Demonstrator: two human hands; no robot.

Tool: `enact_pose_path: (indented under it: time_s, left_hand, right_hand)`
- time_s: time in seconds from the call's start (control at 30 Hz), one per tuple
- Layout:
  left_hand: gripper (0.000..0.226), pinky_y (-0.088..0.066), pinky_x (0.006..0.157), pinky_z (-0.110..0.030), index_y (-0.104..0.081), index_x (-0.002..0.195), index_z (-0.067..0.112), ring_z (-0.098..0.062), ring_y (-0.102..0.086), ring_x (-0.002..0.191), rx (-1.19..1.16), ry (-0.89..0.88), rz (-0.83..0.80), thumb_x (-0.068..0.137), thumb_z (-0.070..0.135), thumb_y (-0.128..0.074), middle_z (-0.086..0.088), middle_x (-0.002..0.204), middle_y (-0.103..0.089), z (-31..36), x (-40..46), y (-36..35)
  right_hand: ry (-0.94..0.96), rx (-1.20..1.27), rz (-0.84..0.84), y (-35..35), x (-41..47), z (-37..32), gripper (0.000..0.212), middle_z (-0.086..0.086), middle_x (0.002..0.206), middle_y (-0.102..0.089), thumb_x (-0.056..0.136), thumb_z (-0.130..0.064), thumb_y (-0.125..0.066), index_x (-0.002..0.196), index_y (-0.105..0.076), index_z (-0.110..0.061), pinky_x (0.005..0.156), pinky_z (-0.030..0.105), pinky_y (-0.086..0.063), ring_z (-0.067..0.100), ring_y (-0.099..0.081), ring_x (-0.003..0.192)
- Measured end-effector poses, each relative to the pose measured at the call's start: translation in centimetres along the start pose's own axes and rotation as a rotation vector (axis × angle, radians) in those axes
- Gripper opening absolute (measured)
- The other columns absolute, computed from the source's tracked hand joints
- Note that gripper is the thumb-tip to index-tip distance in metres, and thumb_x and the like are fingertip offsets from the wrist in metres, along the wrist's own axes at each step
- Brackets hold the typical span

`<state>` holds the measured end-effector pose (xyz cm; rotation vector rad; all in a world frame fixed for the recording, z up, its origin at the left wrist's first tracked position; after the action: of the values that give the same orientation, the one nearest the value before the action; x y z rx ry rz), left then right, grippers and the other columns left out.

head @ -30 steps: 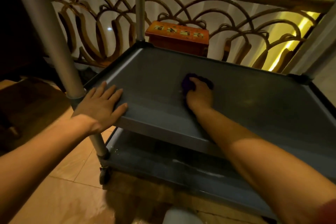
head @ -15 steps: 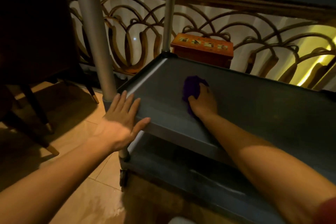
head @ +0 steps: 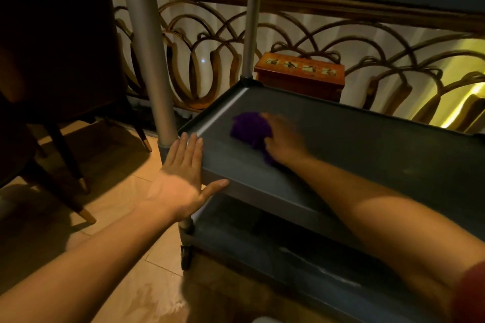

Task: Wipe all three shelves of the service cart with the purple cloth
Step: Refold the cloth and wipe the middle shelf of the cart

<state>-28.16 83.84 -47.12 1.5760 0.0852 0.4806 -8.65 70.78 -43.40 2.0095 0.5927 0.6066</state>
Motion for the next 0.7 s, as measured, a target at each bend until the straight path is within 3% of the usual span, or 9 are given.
enact_pose_path:
  time_s: [0.07,0.17,0.23,0.3,0.37,0.47,0.57,0.63,0.7]
  left_hand:
    - [0.115,0.012,0.122,-0.038,0.009,0.157,0.010,-0.024,0.016,0.152,-0.013,0.027,0.026,0.079,0.093,-0.005,-0.009,0.163,0.014,0.2,0.0,-0.2]
    - [0.118,0.012,0.122,-0.038,0.007,0.158,0.009,-0.023,0.016,0.152,-0.027,0.028,0.024,0.078,0.094,-0.007,-0.010,0.166,0.010,-0.3,0.4,-0.6]
    - [0.119,0.012,0.122,-0.038,0.008,0.158,0.009,-0.023,0.015,0.153,-0.028,0.023,0.017,0.077,0.095,-0.008,-0.011,0.167,0.009,-0.5,0.5,-0.8]
    - [0.119,0.013,0.121,-0.037,0.010,0.158,0.010,-0.023,0.016,0.153,-0.034,0.021,-0.003,0.076,0.095,-0.008,-0.012,0.167,0.010,-0.6,0.4,-0.7]
    - [0.118,0.015,0.120,-0.035,0.012,0.158,0.011,-0.023,0.017,0.153,-0.040,0.021,-0.022,0.077,0.095,-0.008,-0.011,0.168,0.012,-0.5,0.3,-0.4]
    - [0.121,0.015,0.120,-0.035,0.014,0.157,0.012,-0.023,0.018,0.153,-0.042,0.008,-0.067,0.074,0.097,-0.007,-0.011,0.167,0.015,-0.2,0.2,-0.2]
    - [0.128,0.014,0.121,-0.037,0.016,0.157,0.011,-0.024,0.020,0.153,-0.030,0.013,-0.095,0.067,0.100,-0.004,-0.012,0.167,0.017,-0.2,0.2,-0.3]
    - [0.131,0.013,0.122,-0.037,0.017,0.156,0.010,-0.025,0.019,0.153,-0.019,0.020,-0.109,0.064,0.101,-0.004,-0.012,0.167,0.017,-0.3,0.3,-0.5]
    - [0.132,0.013,0.122,-0.038,0.018,0.156,0.010,-0.024,0.019,0.153,-0.006,0.026,-0.121,0.064,0.102,-0.007,-0.012,0.167,0.017,-0.4,0.3,-0.6]
  right_hand:
    - [-0.137,-0.010,0.042,0.4,0.9,2.6,0.042,0.013,0.149,-0.052,0.103,-0.020,-0.047,0.144,-0.051,-0.017,0.108,0.041,-0.043,0.033,-0.052,0.133]
    - [-0.100,0.223,0.013,-1.9,1.3,-1.2,0.040,0.004,0.111,-0.071,0.103,-0.045,-0.041,0.111,-0.072,-0.022,0.078,0.032,-0.047,0.024,-0.065,0.094]
    - [-0.050,0.427,-0.067,-3.4,0.7,-4.1,0.036,-0.006,0.104,-0.068,0.095,-0.055,-0.047,0.111,-0.070,-0.033,0.073,0.027,-0.044,0.015,-0.060,0.088]
    - [0.011,0.505,-0.209,-4.7,-0.3,-5.3,0.025,-0.009,0.112,-0.063,0.092,-0.033,-0.057,0.116,-0.066,-0.038,0.070,0.019,-0.040,0.013,-0.057,0.096]
    - [0.060,0.466,-0.371,-4.8,-1.7,-5.0,0.043,-0.005,0.135,-0.055,0.090,-0.012,-0.063,0.121,-0.064,-0.041,0.075,0.017,-0.040,0.013,-0.052,0.111]
    - [0.116,0.350,-0.526,-3.1,-3.2,-3.9,0.055,-0.004,0.147,-0.049,0.086,-0.001,-0.067,0.125,-0.063,-0.039,0.089,0.018,-0.042,0.016,-0.051,0.125]
    - [0.159,0.201,-0.581,-1.3,-3.7,-4.2,0.065,-0.006,0.143,-0.043,0.083,-0.016,-0.075,0.138,-0.051,-0.040,0.079,0.017,-0.041,0.011,-0.048,0.115]
    - [0.115,0.159,-0.493,-0.7,-2.7,-5.4,0.077,0.000,0.150,-0.041,0.081,-0.037,-0.076,0.148,-0.038,-0.039,0.072,0.019,-0.041,0.014,-0.047,0.115]
    - [0.050,0.111,-0.377,-1.3,-1.8,-7.2,0.080,0.005,0.150,-0.046,0.083,-0.042,-0.074,0.152,-0.036,-0.030,0.072,0.023,-0.043,0.019,-0.051,0.115]
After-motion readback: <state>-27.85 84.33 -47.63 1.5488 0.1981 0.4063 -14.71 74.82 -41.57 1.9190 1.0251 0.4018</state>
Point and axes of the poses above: each hand's wrist, its own x-axis towards the middle knuckle, its own y-axis out of the back of the hand, z = x × y, the point moved 10 cm from there along x, towards the middle knuckle
